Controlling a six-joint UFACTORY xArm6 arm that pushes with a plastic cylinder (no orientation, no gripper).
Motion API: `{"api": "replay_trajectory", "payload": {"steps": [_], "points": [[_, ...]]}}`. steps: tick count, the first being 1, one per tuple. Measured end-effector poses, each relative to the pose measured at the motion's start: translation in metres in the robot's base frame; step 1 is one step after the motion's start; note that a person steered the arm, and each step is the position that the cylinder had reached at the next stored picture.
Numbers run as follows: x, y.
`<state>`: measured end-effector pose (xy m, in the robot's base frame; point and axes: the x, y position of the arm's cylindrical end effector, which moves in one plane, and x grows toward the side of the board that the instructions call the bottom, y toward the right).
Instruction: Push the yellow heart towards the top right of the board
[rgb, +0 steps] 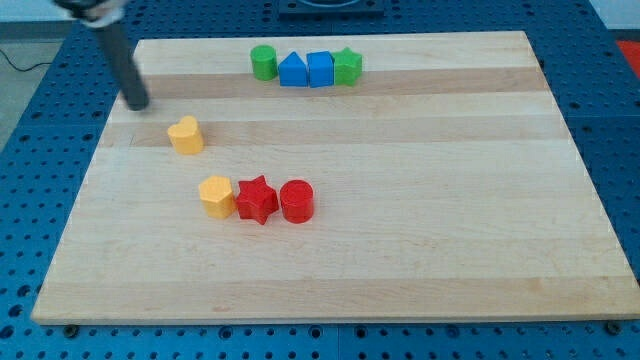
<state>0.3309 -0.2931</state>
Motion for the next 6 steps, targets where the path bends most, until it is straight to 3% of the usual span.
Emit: {"api": "replay_trajectory", "payload": {"steps": [1, 2, 3, 5, 6], "points": [[0.017, -0.011], [0.047, 0.015], [0.069, 0.051], [0.072, 0.179], [0.066, 0.156]]}}
